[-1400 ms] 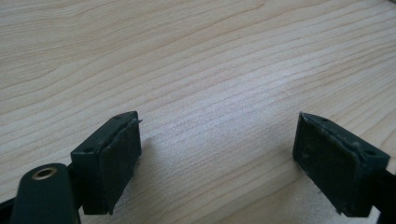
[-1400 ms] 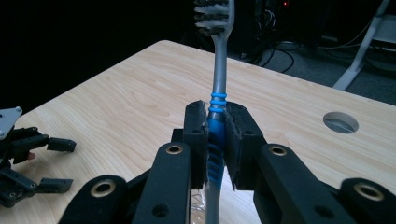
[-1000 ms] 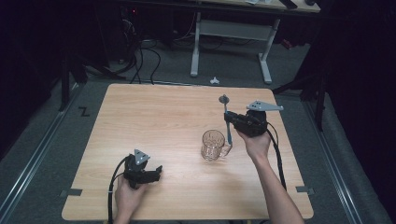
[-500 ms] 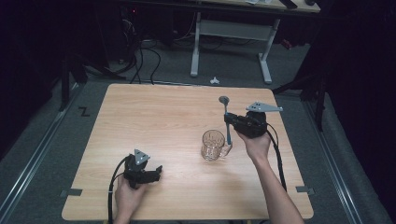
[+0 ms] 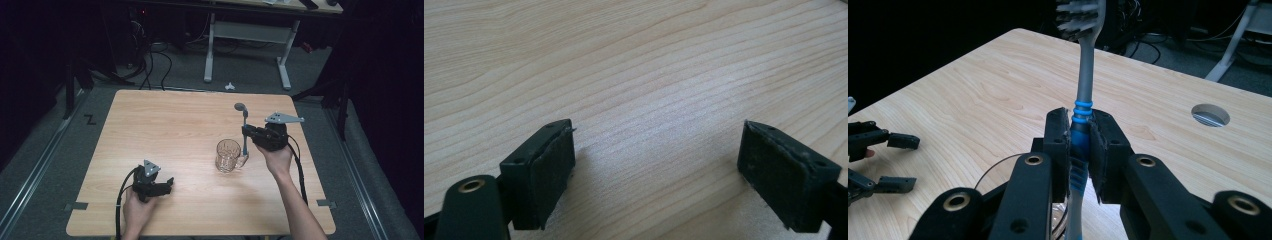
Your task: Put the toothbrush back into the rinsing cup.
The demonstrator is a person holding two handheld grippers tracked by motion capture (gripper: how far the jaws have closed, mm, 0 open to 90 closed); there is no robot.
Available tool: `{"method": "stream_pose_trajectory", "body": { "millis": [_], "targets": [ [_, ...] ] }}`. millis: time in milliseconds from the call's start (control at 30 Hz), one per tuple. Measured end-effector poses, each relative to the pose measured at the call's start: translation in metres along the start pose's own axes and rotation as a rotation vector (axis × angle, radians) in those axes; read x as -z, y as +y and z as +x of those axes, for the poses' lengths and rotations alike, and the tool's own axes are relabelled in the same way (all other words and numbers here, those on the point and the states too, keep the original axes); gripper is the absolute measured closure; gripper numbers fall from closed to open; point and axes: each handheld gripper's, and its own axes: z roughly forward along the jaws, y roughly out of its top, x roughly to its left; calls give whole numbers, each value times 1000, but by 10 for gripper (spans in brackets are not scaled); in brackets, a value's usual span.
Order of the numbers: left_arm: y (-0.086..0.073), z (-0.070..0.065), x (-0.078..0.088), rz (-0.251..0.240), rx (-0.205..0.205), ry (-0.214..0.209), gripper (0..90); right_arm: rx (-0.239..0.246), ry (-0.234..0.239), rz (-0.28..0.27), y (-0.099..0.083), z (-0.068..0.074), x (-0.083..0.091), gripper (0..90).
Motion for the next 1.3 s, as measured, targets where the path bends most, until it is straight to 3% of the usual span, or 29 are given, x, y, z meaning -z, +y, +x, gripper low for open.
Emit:
{"method": "stream_pose_trajectory", "body": {
  "millis": [1300],
  "targets": [
    [0, 0, 0, 0, 0, 0, 158, 23, -6, 43, -18, 3, 12, 794]
  ]
}}
